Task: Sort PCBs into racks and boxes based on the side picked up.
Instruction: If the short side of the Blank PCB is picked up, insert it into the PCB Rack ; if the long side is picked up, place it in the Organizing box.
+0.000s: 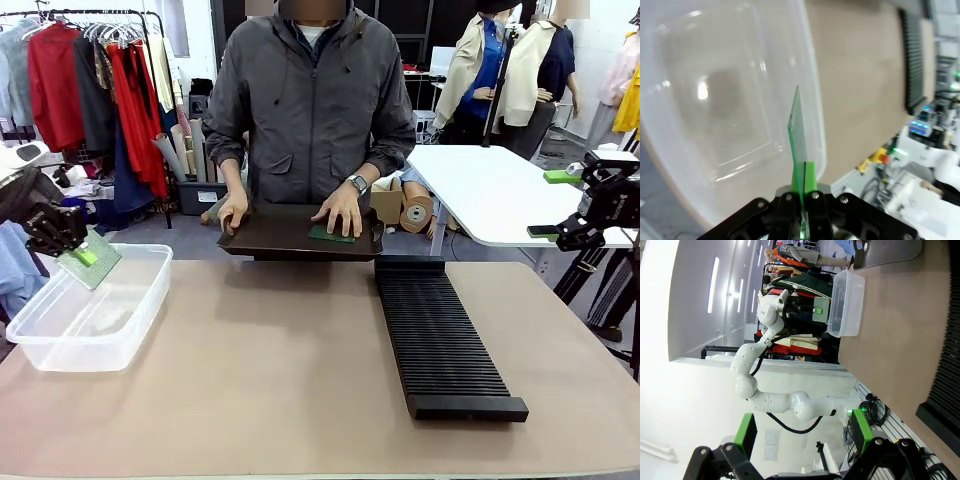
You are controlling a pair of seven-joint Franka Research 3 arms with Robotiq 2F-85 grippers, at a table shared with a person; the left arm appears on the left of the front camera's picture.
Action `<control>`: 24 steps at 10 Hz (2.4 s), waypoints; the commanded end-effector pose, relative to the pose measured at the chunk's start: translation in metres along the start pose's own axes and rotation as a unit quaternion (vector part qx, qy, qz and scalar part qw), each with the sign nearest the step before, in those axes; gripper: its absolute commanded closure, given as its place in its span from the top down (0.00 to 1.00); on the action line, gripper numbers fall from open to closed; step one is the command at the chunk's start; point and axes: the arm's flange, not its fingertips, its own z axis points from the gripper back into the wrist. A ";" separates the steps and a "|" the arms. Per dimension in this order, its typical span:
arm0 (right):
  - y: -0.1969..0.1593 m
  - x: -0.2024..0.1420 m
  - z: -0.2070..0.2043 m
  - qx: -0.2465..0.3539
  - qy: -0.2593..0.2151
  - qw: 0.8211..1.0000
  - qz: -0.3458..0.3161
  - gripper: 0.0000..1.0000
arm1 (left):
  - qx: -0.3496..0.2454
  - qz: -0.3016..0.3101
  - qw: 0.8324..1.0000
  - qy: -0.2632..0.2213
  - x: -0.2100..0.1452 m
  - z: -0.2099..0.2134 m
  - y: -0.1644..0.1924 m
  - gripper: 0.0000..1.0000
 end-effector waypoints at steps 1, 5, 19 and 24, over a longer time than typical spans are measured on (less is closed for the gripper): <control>0.002 -0.001 0.001 0.000 0.002 1.000 0.002 1.00 | 0.072 0.015 0.997 0.007 -0.008 -0.010 -0.012 0.00; 0.002 -0.001 0.001 0.000 0.002 1.000 0.002 1.00 | 0.074 0.000 0.997 0.001 -0.001 -0.033 -0.011 0.00; 0.002 -0.001 0.001 0.000 0.002 1.000 0.002 1.00 | 0.039 0.001 0.999 -0.012 0.037 -0.098 0.033 1.00; 0.002 -0.001 0.001 0.000 0.002 1.000 0.002 1.00 | 0.077 0.019 0.996 -0.027 0.027 -0.061 0.010 1.00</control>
